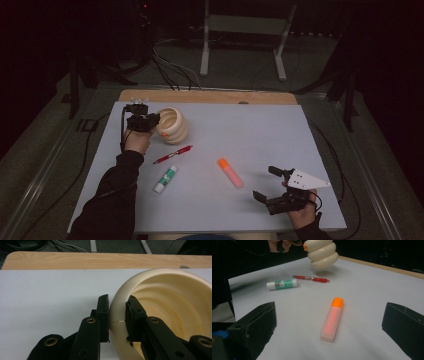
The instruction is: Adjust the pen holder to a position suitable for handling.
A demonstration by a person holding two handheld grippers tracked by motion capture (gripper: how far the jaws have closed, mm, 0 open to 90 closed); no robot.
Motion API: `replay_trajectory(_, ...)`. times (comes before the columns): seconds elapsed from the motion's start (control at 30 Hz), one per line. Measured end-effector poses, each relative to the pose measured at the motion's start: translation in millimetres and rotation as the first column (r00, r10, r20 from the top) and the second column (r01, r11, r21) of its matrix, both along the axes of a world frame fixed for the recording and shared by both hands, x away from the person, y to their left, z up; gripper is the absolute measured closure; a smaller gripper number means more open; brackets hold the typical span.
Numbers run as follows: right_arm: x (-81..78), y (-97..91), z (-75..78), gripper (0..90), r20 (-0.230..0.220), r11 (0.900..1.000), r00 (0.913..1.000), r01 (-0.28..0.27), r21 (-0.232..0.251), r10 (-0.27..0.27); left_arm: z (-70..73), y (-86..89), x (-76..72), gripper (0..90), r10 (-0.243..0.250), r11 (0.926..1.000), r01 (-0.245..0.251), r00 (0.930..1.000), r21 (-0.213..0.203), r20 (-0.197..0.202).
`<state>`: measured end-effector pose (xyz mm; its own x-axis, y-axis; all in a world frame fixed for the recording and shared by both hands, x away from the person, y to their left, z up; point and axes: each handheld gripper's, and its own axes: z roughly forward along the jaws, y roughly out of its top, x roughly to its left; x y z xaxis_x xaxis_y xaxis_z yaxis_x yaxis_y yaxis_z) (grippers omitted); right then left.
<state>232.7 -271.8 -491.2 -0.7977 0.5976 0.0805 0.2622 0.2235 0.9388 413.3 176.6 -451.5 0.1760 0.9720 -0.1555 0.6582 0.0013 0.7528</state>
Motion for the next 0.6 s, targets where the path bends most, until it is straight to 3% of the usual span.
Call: replay_trajectory(0.6,0.3,-0.3,-0.1,0.0,-0.002,1.0,1.0,-0.001,0.002,0.001,6.3,-50.8,2.2,77.3,-0.09,0.996,0.09,0.996,0.002,-0.004)
